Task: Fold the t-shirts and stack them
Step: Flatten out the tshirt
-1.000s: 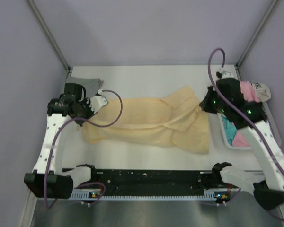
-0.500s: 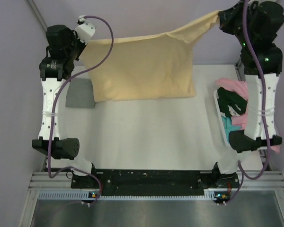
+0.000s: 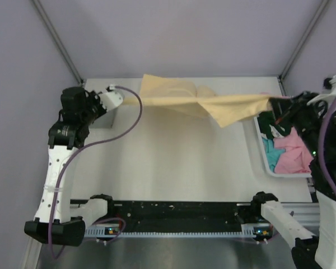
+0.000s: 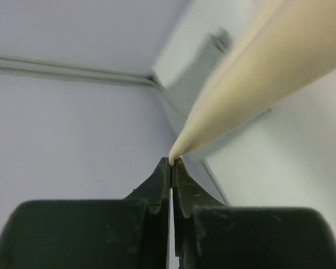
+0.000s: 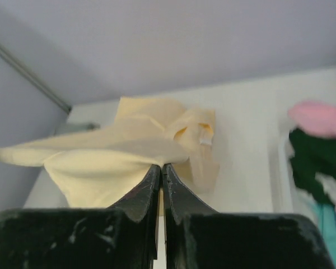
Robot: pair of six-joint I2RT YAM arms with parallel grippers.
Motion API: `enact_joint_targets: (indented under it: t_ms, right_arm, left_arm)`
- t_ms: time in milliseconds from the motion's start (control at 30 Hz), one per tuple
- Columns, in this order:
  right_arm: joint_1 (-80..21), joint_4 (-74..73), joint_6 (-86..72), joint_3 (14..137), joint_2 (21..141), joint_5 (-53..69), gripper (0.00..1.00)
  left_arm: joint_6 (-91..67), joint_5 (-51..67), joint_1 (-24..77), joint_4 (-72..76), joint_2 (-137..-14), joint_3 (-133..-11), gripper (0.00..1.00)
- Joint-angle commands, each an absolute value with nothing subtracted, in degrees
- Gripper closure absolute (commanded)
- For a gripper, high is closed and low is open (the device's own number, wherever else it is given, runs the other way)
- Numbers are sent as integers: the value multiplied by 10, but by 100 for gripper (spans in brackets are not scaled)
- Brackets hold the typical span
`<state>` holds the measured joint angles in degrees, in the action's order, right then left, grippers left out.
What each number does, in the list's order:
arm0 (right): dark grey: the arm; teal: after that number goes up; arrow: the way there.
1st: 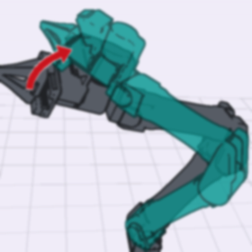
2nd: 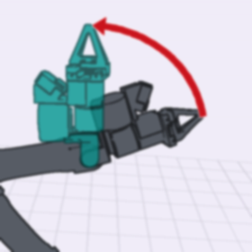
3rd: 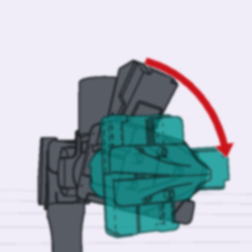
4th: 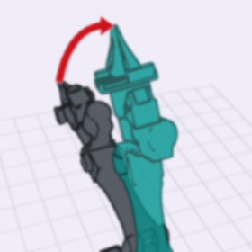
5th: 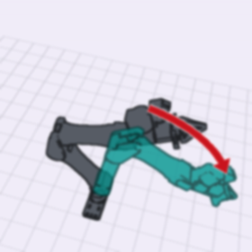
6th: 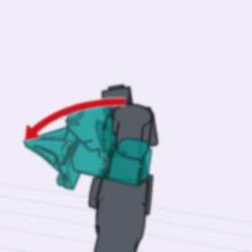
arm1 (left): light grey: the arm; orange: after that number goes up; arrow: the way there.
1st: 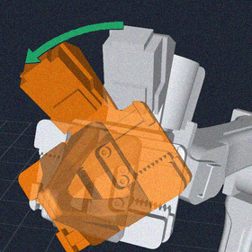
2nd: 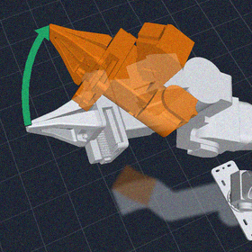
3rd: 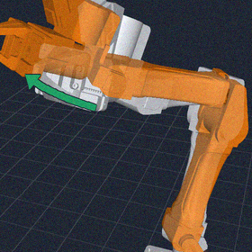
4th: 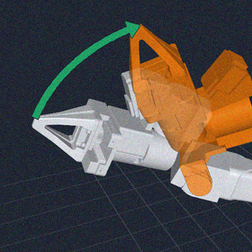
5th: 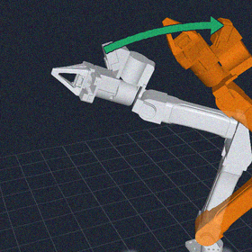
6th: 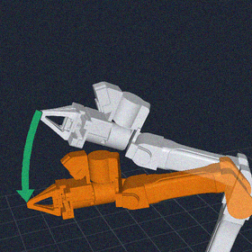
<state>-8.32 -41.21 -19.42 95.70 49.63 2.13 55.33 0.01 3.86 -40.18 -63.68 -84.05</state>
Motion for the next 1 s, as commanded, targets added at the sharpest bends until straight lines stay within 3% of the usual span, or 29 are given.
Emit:
enact_joint_targets:
  t_ms: [0, 167, 300, 567, 633, 667, 733, 767, 900, 967]
  right_arm:
    - [-76, -583, -273, 755, 407, 96, 100]
    - [-76, -742, -301, 564, 285, 205, 100]
    - [-76, -809, -303, 496, 229, 296, 100]
    - [-76, -795, -270, 396, 243, 358, 100]
    - [-76, -804, -258, 391, 249, 350, 98]
    - [-76, -807, -251, 395, 254, 345, 78]
    - [-76, -803, -236, 447, 275, 321, 45]
    - [-76, -791, -236, 487, 289, 299, 37]
    - [-76, -644, -263, 583, 354, 249, 33]
    - [-81, -539, -273, 584, 408, 241, 35]
  left_arm:
    - [614, 14, 34, -504, -562, -660, 100]
    - [616, -37, 32, -638, -523, -485, 100]
    - [606, -78, 32, -681, -525, -385, 100]
    - [598, -93, 32, -725, -526, -357, 100]
    - [600, -84, 32, -744, -530, -369, 70]
    - [608, -76, 32, -757, -532, -373, 59]
    - [627, -62, 32, -779, -532, -405, 53]
    - [634, -55, 32, -784, -534, -430, 50]
    - [629, -3, 31, -757, -568, -563, 34]
    - [584, 30, 31, -687, -611, -617, 33]
